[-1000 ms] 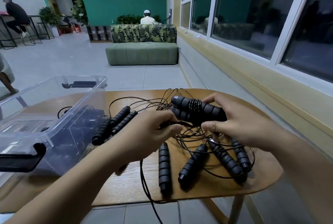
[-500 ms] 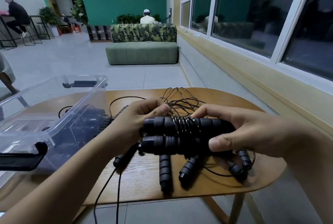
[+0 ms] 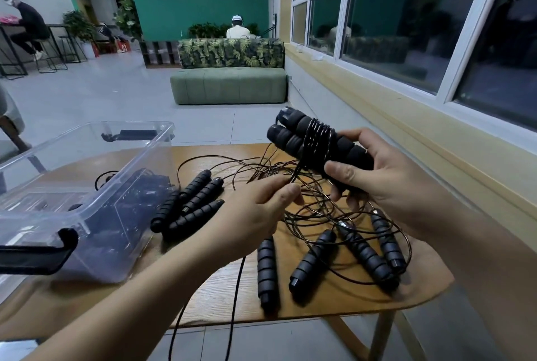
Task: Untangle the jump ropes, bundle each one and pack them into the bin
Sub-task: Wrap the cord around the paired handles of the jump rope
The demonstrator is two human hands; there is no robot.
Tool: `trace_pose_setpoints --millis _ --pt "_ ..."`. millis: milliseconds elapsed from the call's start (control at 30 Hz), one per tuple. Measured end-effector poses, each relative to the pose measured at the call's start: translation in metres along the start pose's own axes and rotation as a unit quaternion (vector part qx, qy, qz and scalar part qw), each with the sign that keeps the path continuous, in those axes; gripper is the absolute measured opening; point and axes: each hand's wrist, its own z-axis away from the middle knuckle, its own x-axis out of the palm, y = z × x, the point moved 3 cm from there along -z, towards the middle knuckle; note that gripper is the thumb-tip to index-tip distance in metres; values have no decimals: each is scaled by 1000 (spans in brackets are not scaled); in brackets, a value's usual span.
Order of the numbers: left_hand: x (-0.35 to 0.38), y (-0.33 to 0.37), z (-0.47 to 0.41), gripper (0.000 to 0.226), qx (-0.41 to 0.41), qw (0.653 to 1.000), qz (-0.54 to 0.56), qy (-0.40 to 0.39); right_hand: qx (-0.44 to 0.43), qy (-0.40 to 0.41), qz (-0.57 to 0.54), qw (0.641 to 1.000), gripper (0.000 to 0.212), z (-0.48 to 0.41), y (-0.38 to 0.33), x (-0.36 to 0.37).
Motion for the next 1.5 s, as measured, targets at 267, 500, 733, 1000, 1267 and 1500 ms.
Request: trace_pose_setpoints --millis 267,500,733,1000,1267,1500 --pt "-28 15 2 17 62 985 -157 38 55 -93 233 966 40 -1 17 -11" --pt "-45 10 2 34 77 997 -2 22 91 -344 172 919 49 21 0 -1" --pt "-42 10 3 16 66 994 81 17 48 -350 -78 932 48 18 -10 -3" --pt "-11 8 1 30 35 998 51 15 -8 -143 -183 973 41 7 -12 2" --pt "1 13 5 19 71 967 -242 -23 -16 42 58 997 42 -9 11 -17" --pt "-25 25 9 25 62 975 -215 0 69 -133 227 962 43 -4 25 -12"
